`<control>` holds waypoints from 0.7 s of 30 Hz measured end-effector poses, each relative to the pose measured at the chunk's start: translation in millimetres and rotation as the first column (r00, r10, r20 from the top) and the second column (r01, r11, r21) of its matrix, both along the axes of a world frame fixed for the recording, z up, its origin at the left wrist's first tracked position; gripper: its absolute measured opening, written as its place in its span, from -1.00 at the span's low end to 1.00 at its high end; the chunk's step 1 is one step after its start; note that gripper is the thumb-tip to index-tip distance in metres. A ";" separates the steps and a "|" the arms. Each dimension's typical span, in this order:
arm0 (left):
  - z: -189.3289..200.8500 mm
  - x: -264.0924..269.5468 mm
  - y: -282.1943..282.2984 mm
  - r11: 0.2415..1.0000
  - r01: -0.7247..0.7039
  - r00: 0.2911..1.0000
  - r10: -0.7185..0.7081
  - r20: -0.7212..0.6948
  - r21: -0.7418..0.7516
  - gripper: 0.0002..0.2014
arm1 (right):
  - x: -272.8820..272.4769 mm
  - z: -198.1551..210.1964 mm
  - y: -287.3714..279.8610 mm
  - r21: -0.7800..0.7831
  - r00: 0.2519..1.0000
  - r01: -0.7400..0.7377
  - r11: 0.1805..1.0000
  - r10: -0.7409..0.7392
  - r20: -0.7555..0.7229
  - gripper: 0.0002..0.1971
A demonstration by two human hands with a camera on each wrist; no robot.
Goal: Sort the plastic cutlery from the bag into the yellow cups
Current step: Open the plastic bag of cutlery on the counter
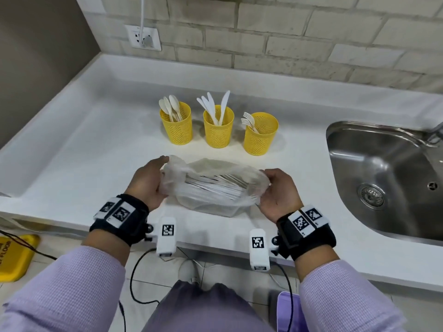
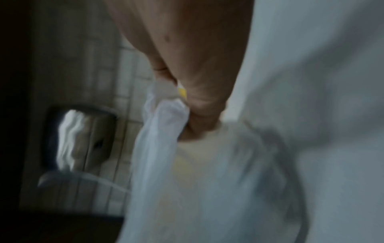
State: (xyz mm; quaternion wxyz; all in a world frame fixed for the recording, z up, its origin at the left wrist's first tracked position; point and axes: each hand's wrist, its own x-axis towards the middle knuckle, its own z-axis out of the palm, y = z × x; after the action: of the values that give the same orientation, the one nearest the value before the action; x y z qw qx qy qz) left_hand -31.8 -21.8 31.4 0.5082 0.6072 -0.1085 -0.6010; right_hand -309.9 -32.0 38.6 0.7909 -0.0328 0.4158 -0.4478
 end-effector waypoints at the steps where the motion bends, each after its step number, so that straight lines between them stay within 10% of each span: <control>1: -2.8 3.0 -1.1 0.997 0.068 0.975 -0.076 0.210 0.045 -0.58 | -0.2 1.6 0.1 -0.043 0.984 -0.008 0.999 0.000 -0.180 -0.82; 2: -4.6 6.0 -1.3 0.992 0.104 0.899 -0.127 0.420 0.076 -0.44 | 0.1 0.9 0.0 -0.081 0.917 -0.043 0.996 0.007 -0.399 -0.82; 4: -2.7 8.4 3.0 0.985 0.165 0.620 -0.145 0.771 0.053 -0.34 | 0.7 -2.2 3.9 -0.108 0.553 -0.253 0.961 0.052 -0.832 -0.57; 7: 10.6 -4.5 15.0 0.945 0.325 0.176 -0.112 0.978 0.049 -0.28 | 5.4 -4.4 15.0 -0.145 0.119 -0.492 0.859 -0.098 -0.988 -0.44; 12: 14.7 -24.1 12.6 0.875 0.427 0.024 -0.261 0.965 0.226 -0.62 | 15.6 -11.0 13.7 -0.153 -0.076 -0.603 0.783 -0.247 -0.966 -0.70; 17: 9.8 -20.7 6.4 0.909 0.416 0.250 -0.115 0.961 0.000 -0.60 | 12.0 -11.6 7.4 -0.279 0.130 -0.561 0.779 -0.250 -0.960 -0.67; 20: 12.1 -13.9 -2.3 0.968 0.248 0.679 -0.139 0.721 -0.047 -0.58 | 8.0 -13.1 -4.0 -0.306 0.735 -0.226 0.925 -0.044 -0.677 -0.62; 21: 8.5 -10.6 -5.6 0.968 0.251 0.726 -0.206 0.656 0.026 -0.65 | 8.7 -13.1 -7.1 -0.205 0.892 -0.088 0.975 -0.014 -0.451 -0.64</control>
State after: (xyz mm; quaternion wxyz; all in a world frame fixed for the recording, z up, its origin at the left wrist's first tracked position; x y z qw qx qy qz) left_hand -42.4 -27.3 39.9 0.3795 0.7437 -0.3724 -0.4051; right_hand -301.3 -39.1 25.5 0.6733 -0.2306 0.5345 -0.4558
